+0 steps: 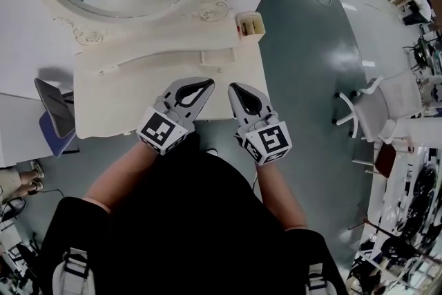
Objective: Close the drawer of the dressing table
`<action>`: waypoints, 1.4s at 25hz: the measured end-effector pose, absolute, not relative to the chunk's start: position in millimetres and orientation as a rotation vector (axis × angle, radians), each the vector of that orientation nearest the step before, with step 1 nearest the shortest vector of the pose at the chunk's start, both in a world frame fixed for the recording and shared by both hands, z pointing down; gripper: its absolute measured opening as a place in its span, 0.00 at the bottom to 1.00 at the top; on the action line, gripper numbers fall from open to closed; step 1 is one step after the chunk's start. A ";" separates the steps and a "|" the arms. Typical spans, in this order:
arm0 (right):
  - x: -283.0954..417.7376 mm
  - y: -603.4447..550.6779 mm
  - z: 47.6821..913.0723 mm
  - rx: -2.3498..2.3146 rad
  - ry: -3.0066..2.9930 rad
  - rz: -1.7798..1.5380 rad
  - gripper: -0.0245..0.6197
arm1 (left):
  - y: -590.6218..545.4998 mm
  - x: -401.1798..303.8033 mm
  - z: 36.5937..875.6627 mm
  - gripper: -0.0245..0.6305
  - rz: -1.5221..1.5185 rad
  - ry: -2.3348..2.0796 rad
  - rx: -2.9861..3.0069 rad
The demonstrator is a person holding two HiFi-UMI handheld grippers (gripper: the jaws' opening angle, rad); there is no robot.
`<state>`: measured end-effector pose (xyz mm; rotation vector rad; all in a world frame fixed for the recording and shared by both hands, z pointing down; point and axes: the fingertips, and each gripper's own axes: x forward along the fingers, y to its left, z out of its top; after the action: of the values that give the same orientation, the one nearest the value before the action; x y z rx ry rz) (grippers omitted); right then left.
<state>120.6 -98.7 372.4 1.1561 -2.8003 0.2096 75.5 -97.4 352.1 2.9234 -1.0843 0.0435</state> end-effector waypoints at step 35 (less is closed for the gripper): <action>112.2 -230.2 651.3 1.172 -2.139 0.728 0.22 | -237.9 48.0 476.4 0.03 0.145 -0.949 2.899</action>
<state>112.2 -230.2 651.3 1.1718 -2.1387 0.7284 48.0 -237.9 476.4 2.8988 -0.9493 0.1446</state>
